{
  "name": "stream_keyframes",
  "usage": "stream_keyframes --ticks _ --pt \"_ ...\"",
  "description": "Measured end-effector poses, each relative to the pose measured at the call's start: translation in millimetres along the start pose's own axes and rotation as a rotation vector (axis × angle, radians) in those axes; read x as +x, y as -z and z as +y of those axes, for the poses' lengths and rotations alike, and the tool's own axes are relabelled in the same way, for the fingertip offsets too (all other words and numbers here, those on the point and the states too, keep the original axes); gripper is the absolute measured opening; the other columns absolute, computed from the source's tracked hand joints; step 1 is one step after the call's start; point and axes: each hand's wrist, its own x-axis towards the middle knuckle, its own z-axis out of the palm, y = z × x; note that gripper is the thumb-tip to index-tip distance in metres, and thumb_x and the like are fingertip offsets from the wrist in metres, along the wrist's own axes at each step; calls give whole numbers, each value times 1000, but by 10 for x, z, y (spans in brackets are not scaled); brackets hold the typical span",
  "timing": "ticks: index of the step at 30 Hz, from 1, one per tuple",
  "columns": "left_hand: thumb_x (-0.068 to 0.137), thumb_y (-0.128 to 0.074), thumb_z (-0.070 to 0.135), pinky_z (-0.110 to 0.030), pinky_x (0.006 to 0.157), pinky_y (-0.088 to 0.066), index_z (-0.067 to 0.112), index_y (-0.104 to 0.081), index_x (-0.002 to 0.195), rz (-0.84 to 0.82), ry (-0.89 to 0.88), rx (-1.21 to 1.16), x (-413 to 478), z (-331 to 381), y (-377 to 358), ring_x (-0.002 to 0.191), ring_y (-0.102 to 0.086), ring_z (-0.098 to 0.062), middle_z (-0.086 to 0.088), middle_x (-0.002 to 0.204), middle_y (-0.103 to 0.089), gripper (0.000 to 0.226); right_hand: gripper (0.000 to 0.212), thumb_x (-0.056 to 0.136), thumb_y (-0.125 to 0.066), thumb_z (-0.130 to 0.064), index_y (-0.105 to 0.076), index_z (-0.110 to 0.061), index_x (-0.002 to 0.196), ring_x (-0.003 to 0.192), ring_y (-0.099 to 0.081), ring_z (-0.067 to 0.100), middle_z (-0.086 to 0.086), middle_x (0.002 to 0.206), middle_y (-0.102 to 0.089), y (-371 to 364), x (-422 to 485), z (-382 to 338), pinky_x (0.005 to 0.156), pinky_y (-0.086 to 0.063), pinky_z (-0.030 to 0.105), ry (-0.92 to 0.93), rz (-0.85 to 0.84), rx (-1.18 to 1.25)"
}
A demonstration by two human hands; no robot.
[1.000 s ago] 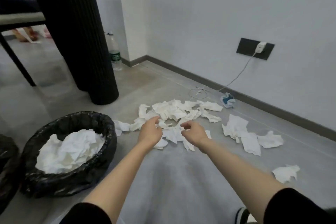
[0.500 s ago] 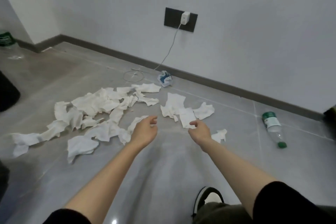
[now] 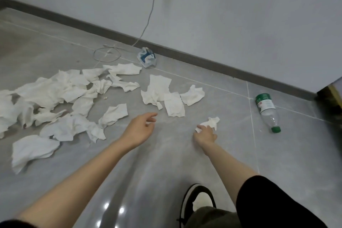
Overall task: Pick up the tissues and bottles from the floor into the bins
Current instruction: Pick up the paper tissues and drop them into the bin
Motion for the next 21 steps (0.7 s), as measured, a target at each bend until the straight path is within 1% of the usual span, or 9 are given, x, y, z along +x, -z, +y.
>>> stream_keyframes --ticks 3,5,8,10,12,14,16,19,21 --pt "94 -46 9 -22 83 -42 19 -50 134 -6 0 -6 30 -61 -27 93 -56 -13 -2 122 -60 42 40 89 -47 -12 -54 -8 128 129 -38 31 11 140 -45 -102 71 73 102 -26 27 -23 36 24" --pt "94 -46 10 -20 81 -40 20 -50 133 -6 5 -10 44 -100 -34 92 -56 -13 -1 122 -60 41 39 87 -49 -7 -59 -7 125 124 -46 33 16 132 -54 -106 68 111 98 -36 27 -24 73 80" --pt "94 -46 10 -20 82 -40 20 -50 134 -6 16 -4 52 -151 -49 93 -56 -13 -1 124 -60 41 26 81 -59 -5 -74 -8 102 106 -63 27 11 110 -70 -105 7 126 85 -45 22 79 75 110" --pt "94 -46 9 -20 83 -40 21 -49 135 -14 19 11 39 -173 -67 94 -56 -13 -1 128 -58 43 15 75 -66 -4 -74 -11 85 83 -66 20 6 83 -71 -153 -96 52 68 -47 15 107 -38 230" --pt "93 -47 8 -20 89 -39 21 -46 137 -43 25 41 30 -211 -91 103 -56 -16 -2 135 -52 47 17 71 -72 -3 -64 -16 76 69 -61 15 4 74 -66 -218 -206 -98 58 -45 11 145 -229 335" --pt "91 -54 11 -22 101 -35 22 -42 141 -80 24 90 21 -286 -101 123 -48 -18 -2 142 -44 53 26 69 -76 0 -57 -15 79 71 -62 16 8 80 -68 -280 -281 -292 64 -49 18 190 -425 419" --pt "86 -63 14 -22 108 -27 22 -38 142 -119 9 124 12 -354 -103 134 -36 -16 -2 147 -38 62 32 68 -77 3 -54 -13 84 74 -63 18 10 82 -69 -294 -325 -466 71 -51 24 249 -565 461" --pt "81 -71 19 -21 106 -26 21 -39 142 -134 45 94 -20 -417 -90 136 -34 -15 0 146 -40 69 36 69 -76 6 -52 -12 88 70 -65 15 4 77 -70 -300 -335 -646 70 -51 22 318 -667 477" --pt "81 -72 23 -21 99 -34 21 -48 136 -79 84 84 -22 -465 -73 129 -44 -15 0 138 -50 60 37 69 -76 8 -51 -12 88 68 -65 13 2 75 -69 -303 -325 -712 67 -51 19 340 -682 499"
